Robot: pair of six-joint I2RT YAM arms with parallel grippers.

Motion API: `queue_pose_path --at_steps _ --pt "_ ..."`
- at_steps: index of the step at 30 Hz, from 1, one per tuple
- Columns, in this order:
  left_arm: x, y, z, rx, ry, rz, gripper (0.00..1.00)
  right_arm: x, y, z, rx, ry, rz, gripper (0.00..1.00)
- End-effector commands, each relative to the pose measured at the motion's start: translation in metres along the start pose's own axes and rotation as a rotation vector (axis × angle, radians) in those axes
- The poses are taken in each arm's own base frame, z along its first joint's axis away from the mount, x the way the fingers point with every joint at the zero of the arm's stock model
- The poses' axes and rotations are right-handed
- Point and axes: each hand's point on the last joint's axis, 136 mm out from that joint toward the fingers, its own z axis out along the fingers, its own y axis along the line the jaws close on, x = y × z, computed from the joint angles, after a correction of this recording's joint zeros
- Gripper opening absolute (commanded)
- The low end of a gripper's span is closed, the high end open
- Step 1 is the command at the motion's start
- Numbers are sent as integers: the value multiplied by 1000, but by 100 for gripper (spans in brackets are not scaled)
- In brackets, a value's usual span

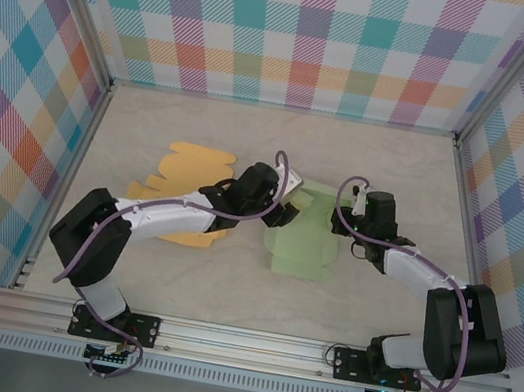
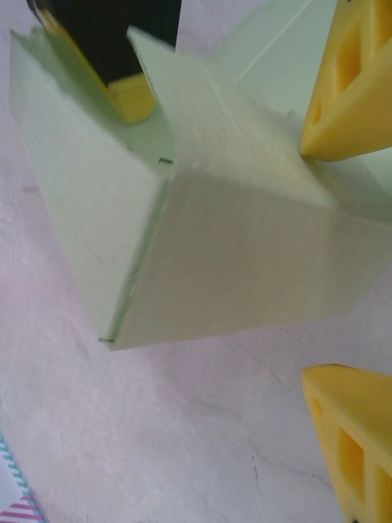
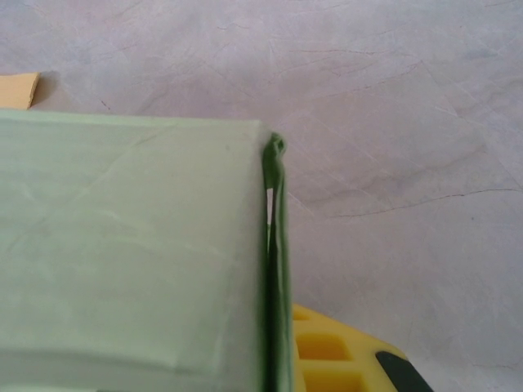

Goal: Fold the paper box

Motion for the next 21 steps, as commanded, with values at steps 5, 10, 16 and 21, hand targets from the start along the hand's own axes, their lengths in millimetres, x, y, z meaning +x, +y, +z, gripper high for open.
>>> queue_pose_path --at_steps 5,10,16,21 --pt "-3 22 14 -164 0 -14 61 -10 12 -1 -49 -31 -8 0" --pt "-8 39 6 -264 -53 -59 43 -9 12 -1 -50 -30 -6 0" --pt "-11 52 1 -351 -91 -112 30 -7 14 -1 -62 -25 0 0" --pt "-10 59 3 -432 -104 -154 24 -5 16 -3 -77 -23 13 0"
